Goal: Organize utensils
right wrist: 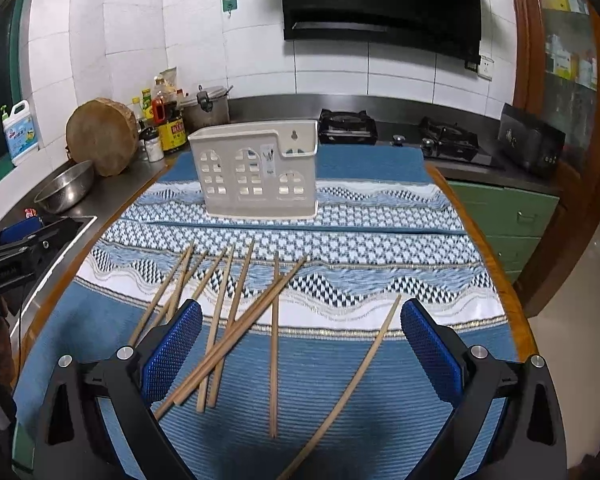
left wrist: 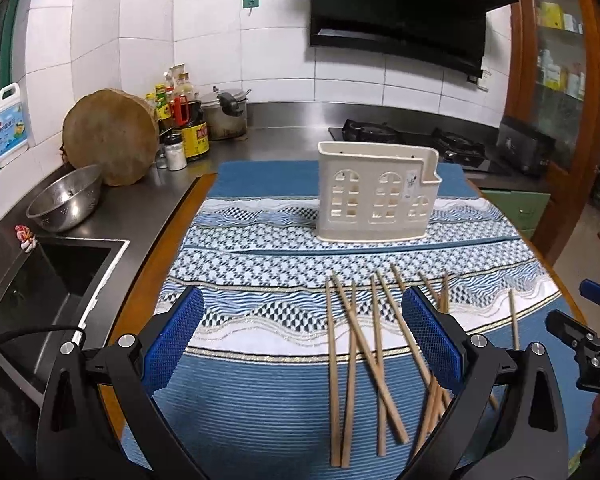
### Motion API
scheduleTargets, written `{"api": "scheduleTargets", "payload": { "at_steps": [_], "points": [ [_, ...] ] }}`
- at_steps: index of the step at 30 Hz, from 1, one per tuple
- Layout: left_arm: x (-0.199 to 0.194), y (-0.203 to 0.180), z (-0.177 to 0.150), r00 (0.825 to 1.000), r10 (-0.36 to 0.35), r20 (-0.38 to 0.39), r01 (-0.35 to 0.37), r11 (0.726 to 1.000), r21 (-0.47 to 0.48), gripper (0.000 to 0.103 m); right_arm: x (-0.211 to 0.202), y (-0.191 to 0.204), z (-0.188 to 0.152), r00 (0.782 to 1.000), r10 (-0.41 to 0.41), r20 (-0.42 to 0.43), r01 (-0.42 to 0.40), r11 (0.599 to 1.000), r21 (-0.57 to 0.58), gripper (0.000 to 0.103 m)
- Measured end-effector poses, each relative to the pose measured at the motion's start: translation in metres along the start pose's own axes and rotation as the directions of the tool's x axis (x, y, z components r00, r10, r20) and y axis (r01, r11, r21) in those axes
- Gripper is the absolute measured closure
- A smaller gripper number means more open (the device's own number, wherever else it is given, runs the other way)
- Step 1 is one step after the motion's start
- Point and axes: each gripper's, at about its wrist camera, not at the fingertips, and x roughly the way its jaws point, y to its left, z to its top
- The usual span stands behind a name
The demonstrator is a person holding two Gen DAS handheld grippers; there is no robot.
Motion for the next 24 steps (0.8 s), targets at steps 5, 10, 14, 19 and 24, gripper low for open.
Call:
{"api": "scheduleTargets", "payload": {
  "at_steps": [5, 10, 14, 19, 24],
  "points": [
    [0.009, 0.002, -0.016, 0.999, 0.014, -0.047, -0.012, 1.0, 0.029, 0.006, 0.007, -0.002, -0.015, 0.999, 0.003, -0.047, -0.002, 1.0, 0.005, 0.007],
    [0.022, 0.002, -0.041, 0.991, 0.0, -0.133, 0.007, 0.999, 0.053, 0.006, 0.013, -0.002, -0.03, 0.995, 0.005, -0.095, -0.004, 1.0, 0.009, 0.009],
    [0.031, 0.002, -0.063, 0.981, -0.011, -0.192, 0.022, 0.998, 0.056, 0.009, 0.02, -0.003, -0.041, 0.989, 0.02, -0.145, -0.019, 1.0, 0.01, 0.021],
    [0.044, 0.004, -0.082, 0.961, -0.053, -0.27, 0.061, 0.998, 0.023, 0.022, 0.028, -0.002, -0.055, 0.98, 0.031, -0.198, -0.028, 0.999, 0.017, 0.03],
    [0.054, 0.001, -0.092, 0.951, -0.067, -0.303, 0.075, 0.997, 0.015, 0.029, 0.034, -0.001, -0.063, 0.972, 0.036, -0.234, -0.031, 0.999, 0.023, 0.036]
  ]
}}
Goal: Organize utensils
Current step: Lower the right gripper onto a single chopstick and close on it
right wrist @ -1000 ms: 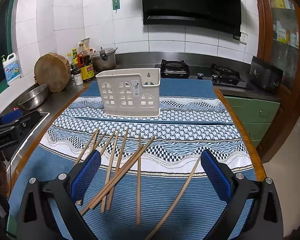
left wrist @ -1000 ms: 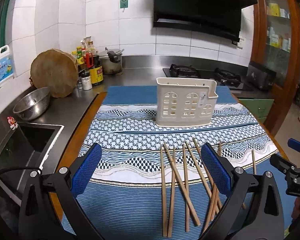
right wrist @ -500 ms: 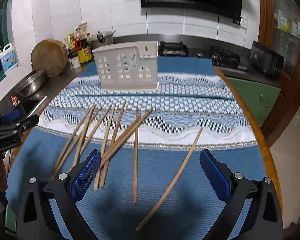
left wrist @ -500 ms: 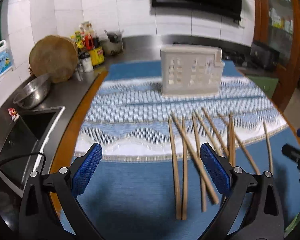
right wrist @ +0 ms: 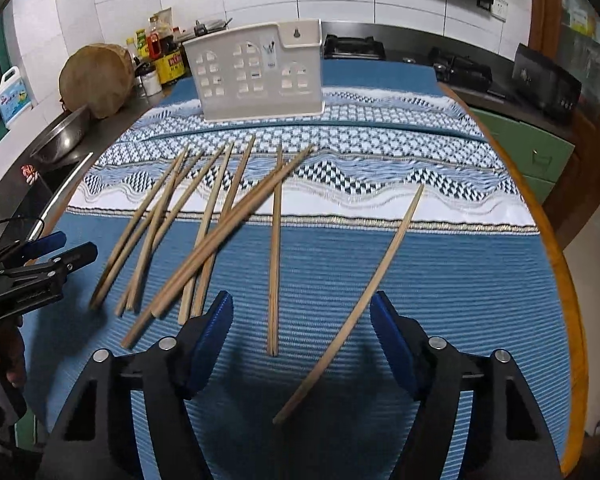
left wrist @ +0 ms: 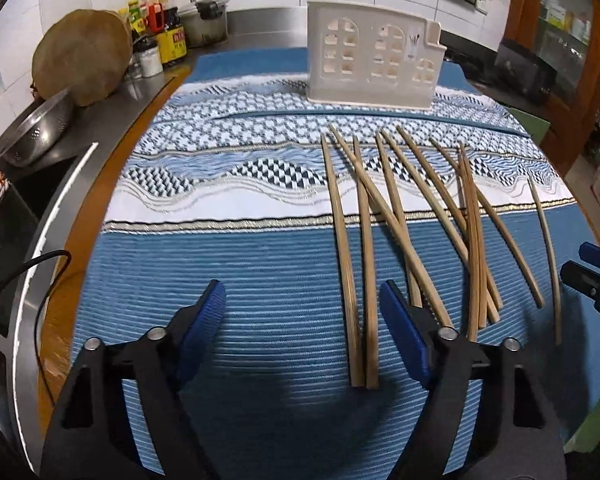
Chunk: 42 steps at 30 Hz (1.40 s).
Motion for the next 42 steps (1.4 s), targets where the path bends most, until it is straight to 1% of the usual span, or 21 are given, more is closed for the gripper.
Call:
{"api": "scheduleTargets", "payload": {
  "at_steps": [1, 2, 3, 5, 6, 7, 11, 12, 14, 15, 16, 17, 19, 25, 29, 33, 35, 37, 42],
  "points": [
    [0.004, 0.0, 0.0, 1.0, -0.007, -0.012, 0.007, 1.0, -0.004, 0.032, 0.001, 0.0, -0.001, 1.0, 0.002, -0.007, -0.002, 1.0, 0.002, 0.038],
    [0.007, 0.0, 0.0, 1.0, -0.01, -0.022, 0.01, 1.0, -0.007, 0.038, 0.002, 0.0, -0.003, 1.0, 0.002, -0.014, -0.002, 1.0, 0.004, 0.038],
    [0.009, -0.001, 0.0, 0.999, -0.011, -0.031, 0.011, 1.0, -0.009, 0.04, 0.003, 0.0, -0.004, 1.0, 0.002, -0.019, -0.002, 1.0, 0.006, 0.039],
    [0.016, -0.001, -0.001, 0.998, -0.016, -0.053, 0.016, 1.0, -0.012, 0.05, 0.005, 0.0, -0.006, 1.0, 0.003, -0.03, -0.003, 1.0, 0.012, 0.043],
    [0.018, -0.001, 0.0, 0.998, -0.017, -0.061, 0.016, 1.0, -0.013, 0.052, 0.006, -0.001, -0.006, 0.999, 0.004, -0.035, -0.004, 1.0, 0.014, 0.045],
    [0.02, 0.0, 0.001, 0.997, -0.023, -0.067, 0.022, 1.0, -0.014, 0.056, 0.007, -0.001, -0.007, 0.999, 0.004, -0.04, -0.003, 1.0, 0.018, 0.048],
    [0.022, -0.004, 0.003, 0.998, -0.032, -0.06, 0.032, 0.999, 0.007, 0.063, 0.01, -0.003, -0.01, 0.998, 0.007, -0.055, -0.005, 1.0, 0.028, 0.055],
    [0.022, -0.005, 0.003, 0.998, -0.024, -0.057, 0.025, 1.0, 0.016, 0.064, 0.011, -0.002, -0.01, 0.998, 0.008, -0.06, -0.007, 1.0, 0.028, 0.058],
    [0.022, -0.006, 0.005, 0.999, -0.014, -0.053, 0.015, 0.999, 0.028, 0.068, 0.013, -0.002, -0.011, 0.998, 0.007, -0.068, -0.005, 1.0, 0.029, 0.062],
    [0.023, -0.007, 0.006, 0.999, -0.005, -0.053, 0.007, 1.0, 0.029, 0.069, 0.013, -0.002, -0.012, 0.997, 0.009, -0.072, -0.007, 1.0, 0.03, 0.066],
    [0.023, -0.006, 0.007, 0.998, 0.003, -0.058, -0.002, 1.0, 0.028, 0.072, 0.014, -0.003, -0.013, 0.997, 0.011, -0.076, -0.009, 0.999, 0.034, 0.069],
    [0.025, -0.004, 0.007, 0.998, 0.008, -0.069, -0.006, 1.0, 0.026, 0.074, 0.014, -0.004, -0.014, 0.997, 0.011, -0.078, -0.008, 0.999, 0.038, 0.07],
    [0.028, 0.0, 0.006, 0.996, -0.004, -0.086, 0.005, 1.0, 0.006, 0.074, 0.013, -0.006, -0.017, 0.997, 0.01, -0.079, -0.006, 0.999, 0.047, 0.075],
    [0.019, 0.002, 0.01, 0.998, -0.048, -0.046, 0.047, 0.998, -0.034, 0.074, 0.011, -0.01, -0.025, 0.996, 0.002, -0.089, 0.004, 0.997, 0.077, 0.082],
    [0.02, -0.002, 0.013, 0.994, -0.091, -0.054, 0.089, 0.995, -0.043, 0.074, 0.014, -0.009, -0.03, 0.994, -0.011, -0.107, 0.02, 0.996, 0.084, 0.087],
    [0.025, -0.005, 0.009, 0.993, -0.094, -0.07, 0.093, 0.995, -0.025, 0.074, 0.014, -0.008, -0.031, 0.994, -0.032, -0.109, 0.041, 0.996, 0.083, 0.089],
    [0.027, -0.005, 0.007, 0.993, -0.093, -0.078, 0.091, 0.996, -0.023, 0.074, 0.014, -0.009, -0.031, 0.993, -0.043, -0.107, 0.053, 0.995, 0.088, 0.091],
    [0.027, -0.003, 0.006, 0.992, -0.099, -0.076, 0.097, 0.995, -0.026, 0.074, 0.012, -0.012, -0.032, 0.992, -0.072, -0.105, 0.082, 0.993, 0.09, 0.095],
    [0.029, -0.004, 0.005, 0.991, -0.109, -0.08, 0.107, 0.994, -0.038, 0.074, 0.014, -0.016, -0.03, 0.989, -0.102, -0.103, 0.112, 0.99, 0.087, 0.096]
  ]
}}
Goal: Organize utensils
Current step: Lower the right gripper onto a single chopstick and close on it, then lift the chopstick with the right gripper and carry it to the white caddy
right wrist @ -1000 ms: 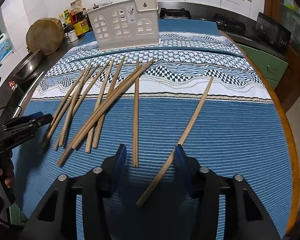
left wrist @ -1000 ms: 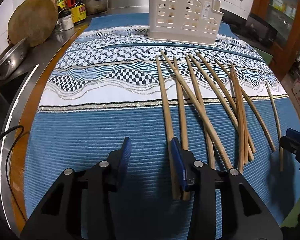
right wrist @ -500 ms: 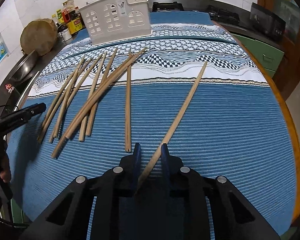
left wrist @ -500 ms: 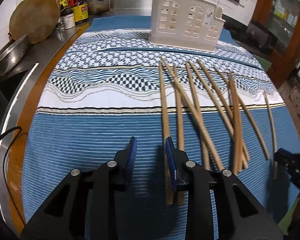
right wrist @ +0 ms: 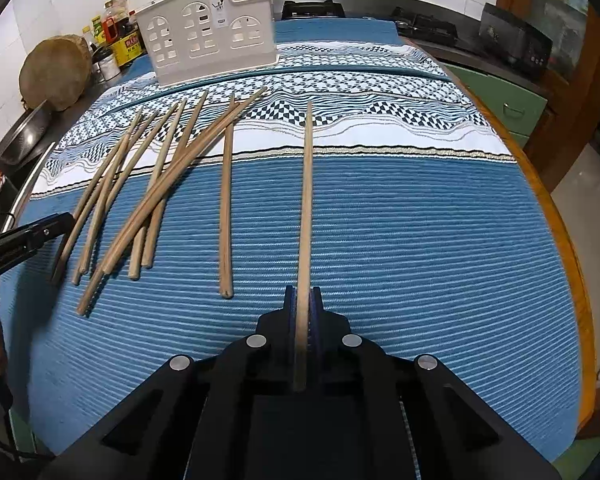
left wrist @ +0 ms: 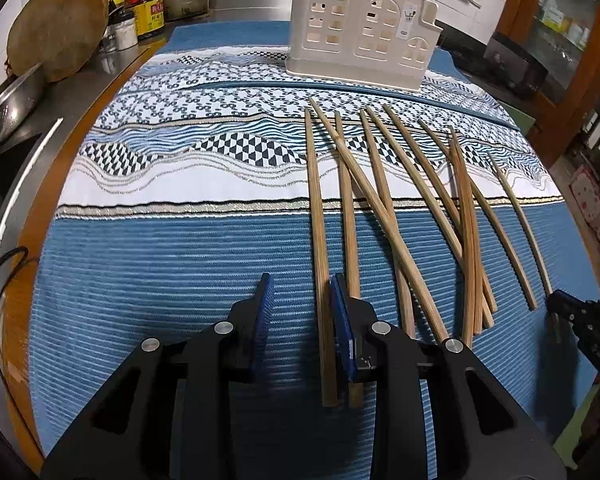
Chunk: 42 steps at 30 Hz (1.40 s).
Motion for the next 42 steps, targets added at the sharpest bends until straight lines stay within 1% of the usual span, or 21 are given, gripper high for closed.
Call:
{"api": "scheduleTargets", "payload": {
  "at_steps": [3, 6, 7, 8, 10, 12, 14, 16, 17, 18, 21, 22, 24, 26, 28, 30, 33, 37, 39, 41, 42],
  "points": [
    [0.001, -0.004, -0.002, 1.0, 0.01, 0.009, -0.01, 1.0, 0.009, 0.074, 0.002, 0.0, 0.001, 1.0, -0.003, 0.003, 0.003, 1.0, -0.005, 0.096],
    [0.001, -0.004, -0.004, 1.0, 0.014, 0.023, -0.014, 1.0, -0.016, 0.074, 0.004, 0.001, 0.002, 1.0, -0.001, 0.011, 0.001, 1.0, -0.012, 0.096],
    [0.001, -0.006, -0.004, 0.999, 0.026, 0.028, -0.025, 1.0, -0.009, 0.076, 0.004, 0.0, 0.002, 1.0, 0.001, 0.014, -0.001, 1.0, -0.016, 0.096],
    [0.002, -0.006, -0.005, 0.999, 0.043, 0.033, -0.043, 0.999, -0.002, 0.081, 0.004, 0.0, 0.002, 1.0, 0.003, 0.016, -0.003, 1.0, -0.019, 0.096],
    [0.001, -0.005, -0.007, 0.997, 0.062, 0.046, -0.062, 0.998, 0.003, 0.085, 0.004, 0.0, 0.001, 1.0, 0.005, 0.019, -0.005, 1.0, -0.019, 0.096],
    [0.001, -0.001, -0.006, 0.998, 0.05, 0.048, -0.048, 0.998, -0.029, 0.085, 0.004, 0.0, 0.001, 1.0, 0.006, 0.02, -0.006, 1.0, -0.025, 0.096],
    [0.0, -0.002, -0.006, 0.997, 0.056, 0.048, -0.054, 0.998, -0.038, 0.085, 0.003, -0.001, 0.0, 1.0, 0.011, 0.023, -0.01, 1.0, -0.027, 0.096],
    [0.0, -0.006, -0.008, 0.996, 0.068, 0.059, -0.067, 0.998, -0.021, 0.085, 0.003, -0.002, -0.001, 1.0, 0.016, 0.027, -0.015, 0.999, -0.029, 0.096],
    [0.0, -0.009, -0.01, 0.997, 0.046, 0.064, -0.045, 0.999, -0.009, 0.085, 0.003, -0.002, 0.0, 0.999, 0.018, 0.027, -0.018, 0.999, -0.029, 0.096],
    [0.0, -0.011, -0.011, 0.997, 0.041, 0.071, -0.041, 0.999, -0.003, 0.084, 0.003, -0.002, 0.0, 0.999, 0.02, 0.028, -0.019, 0.999, -0.031, 0.096],
    [0.0, -0.017, -0.014, 0.994, 0.064, 0.085, -0.066, 0.997, 0.032, 0.085, 0.003, -0.002, 0.0, 0.999, 0.024, 0.032, -0.022, 0.999, -0.042, 0.096],
    [0.0, -0.016, -0.014, 0.994, 0.063, 0.09, -0.067, 0.997, 0.036, 0.085, 0.003, -0.001, 0.0, 0.999, 0.024, 0.032, -0.022, 0.999, -0.047, 0.096],
    [0.0, -0.017, -0.012, 0.994, 0.074, 0.082, -0.078, 0.996, 0.05, 0.089, 0.001, -0.001, 0.001, 0.999, 0.014, 0.037, -0.012, 0.998, -0.06, 0.096],
    [0.0, -0.013, -0.008, 0.996, 0.066, 0.066, -0.069, 0.997, 0.041, 0.097, -0.005, -0.001, 0.005, 0.998, 0.007, 0.056, -0.003, 0.997, -0.072, 0.096],
    [-0.001, -0.006, -0.005, 0.998, 0.046, 0.051, -0.048, 0.999, 0.022, 0.097, -0.014, -0.002, 0.008, 0.997, 0.003, 0.078, 0.004, 0.996, -0.085, 0.096],
    [-0.003, -0.003, -0.002, 0.998, 0.042, 0.049, -0.042, 0.999, 0.018, 0.097, -0.024, -0.003, 0.013, 0.994, -0.007, 0.109, 0.018, 0.994, -0.105, 0.096],
    [-0.012, 0.004, 0.003, 0.998, 0.023, 0.064, -0.023, 1.0, 0.002, 0.097, -0.043, -0.005, 0.024, 0.985, -0.01, 0.173, 0.032, 0.991, -0.126, 0.096],
    [-0.035, 0.009, 0.016, 0.992, -0.001, 0.13, 0.0, 1.0, 0.007, 0.097, -0.07, -0.006, 0.047, 0.964, -0.002, 0.267, 0.042, 0.989, -0.145, 0.096],
    [-0.044, 0.009, 0.023, 0.988, -0.009, 0.157, 0.007, 1.0, 0.017, 0.097, -0.082, -0.003, 0.063, 0.95, 0.013, 0.313, 0.04, 0.986, -0.164, 0.096],
    [-0.052, 0.01, 0.033, 0.984, -0.049, 0.169, 0.048, 0.999, 0.014, 0.097, -0.09, -0.001, 0.077, 0.938, 0.033, 0.344, 0.032, 0.983, -0.182, 0.096],
    [-0.056, 0.009, 0.037, 0.983, -0.056, 0.176, 0.055, 0.998, 0.012, 0.097, -0.093, 0.001, 0.084, 0.932, 0.04, 0.359, 0.03, 0.982, -0.189, 0.096]
  ]
}}
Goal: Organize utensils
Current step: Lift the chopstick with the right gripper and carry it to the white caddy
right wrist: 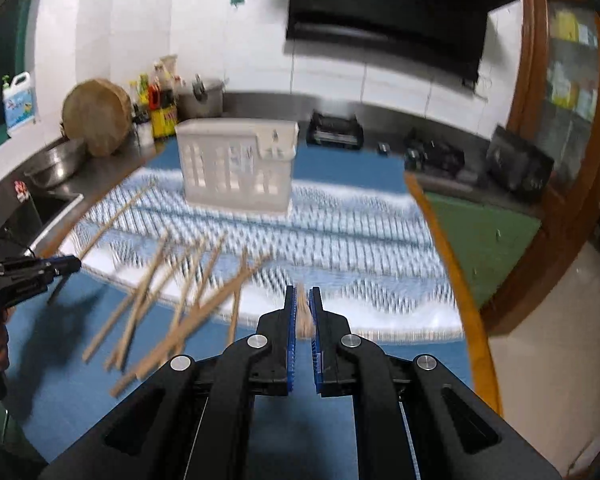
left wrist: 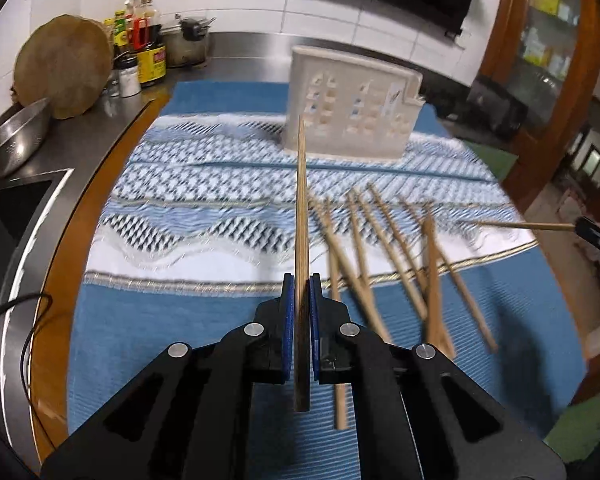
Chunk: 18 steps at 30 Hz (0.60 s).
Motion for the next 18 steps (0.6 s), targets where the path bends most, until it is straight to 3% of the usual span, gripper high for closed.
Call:
{"api": "scheduleTargets", "payload": {
  "at_steps": [3, 8, 13, 18],
  "points": [
    [-0.005, 0.002, 0.015, 1.0, -0.029, 0.011, 0.029, 1.0, -0.005, 0.097, 0.003, -0.001, 0.019, 0.999, 0.029, 0.031, -0.029, 1.0, 0.001, 0.096],
    [-0.005, -0.004, 0.023, 1.0, -0.019, 0.007, 0.018, 0.999, 0.045, 0.097, 0.008, 0.002, 0.04, 0.996, 0.066, 0.062, -0.066, 0.998, 0.0, 0.096],
    [-0.006, -0.005, 0.024, 0.999, -0.04, -0.006, 0.04, 0.997, 0.059, 0.097, 0.014, 0.005, 0.04, 0.996, 0.077, 0.055, -0.076, 0.997, -0.01, 0.096],
    [-0.014, -0.011, 0.04, 0.999, -0.034, 0.04, 0.03, 0.995, 0.091, 0.097, 0.017, 0.002, 0.039, 0.995, 0.08, 0.052, -0.08, 0.997, 0.003, 0.096]
  ]
}}
